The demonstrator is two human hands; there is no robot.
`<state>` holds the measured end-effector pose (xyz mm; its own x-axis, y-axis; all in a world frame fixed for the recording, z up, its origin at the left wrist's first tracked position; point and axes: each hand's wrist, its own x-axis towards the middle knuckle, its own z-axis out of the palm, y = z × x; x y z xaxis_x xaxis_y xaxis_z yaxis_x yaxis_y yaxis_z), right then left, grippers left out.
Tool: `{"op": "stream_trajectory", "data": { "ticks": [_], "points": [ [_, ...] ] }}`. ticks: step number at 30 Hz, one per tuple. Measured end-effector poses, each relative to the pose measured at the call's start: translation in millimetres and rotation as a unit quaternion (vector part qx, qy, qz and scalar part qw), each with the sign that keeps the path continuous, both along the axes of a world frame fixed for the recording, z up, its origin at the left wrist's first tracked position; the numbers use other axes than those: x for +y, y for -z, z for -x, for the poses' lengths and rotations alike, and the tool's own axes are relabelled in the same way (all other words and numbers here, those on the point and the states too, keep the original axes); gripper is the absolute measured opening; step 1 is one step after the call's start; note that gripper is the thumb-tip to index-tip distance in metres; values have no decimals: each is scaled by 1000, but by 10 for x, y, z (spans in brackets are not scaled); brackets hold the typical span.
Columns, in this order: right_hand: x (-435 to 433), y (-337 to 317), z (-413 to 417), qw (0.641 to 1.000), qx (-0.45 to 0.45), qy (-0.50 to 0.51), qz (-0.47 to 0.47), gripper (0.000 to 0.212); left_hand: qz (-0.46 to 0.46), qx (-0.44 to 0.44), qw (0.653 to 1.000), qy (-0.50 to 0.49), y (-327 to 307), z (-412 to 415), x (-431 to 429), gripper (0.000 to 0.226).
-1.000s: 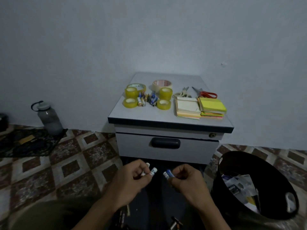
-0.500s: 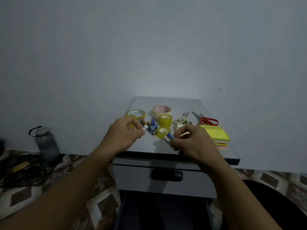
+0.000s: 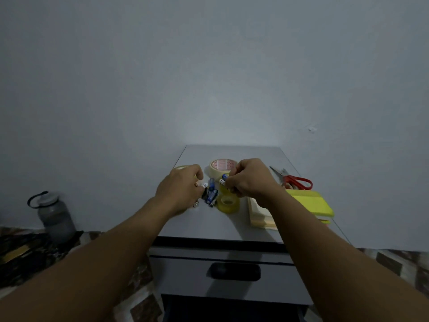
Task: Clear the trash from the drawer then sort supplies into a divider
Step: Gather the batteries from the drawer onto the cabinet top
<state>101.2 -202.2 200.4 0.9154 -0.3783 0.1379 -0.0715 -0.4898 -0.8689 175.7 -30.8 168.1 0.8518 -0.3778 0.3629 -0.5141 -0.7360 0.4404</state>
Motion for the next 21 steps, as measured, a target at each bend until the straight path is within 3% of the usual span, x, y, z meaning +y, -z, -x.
{"op": "stream_trajectory", "data": {
  "ticks": [13,21],
  "points": [
    [224,165,-233,997,-21,49,50,16,-49,-51,997,-3,7,40,90,25],
    [291,218,-205,994,-28,58,91,6,-11,-44,999,15,-26,72,138,27]
  ]
}}
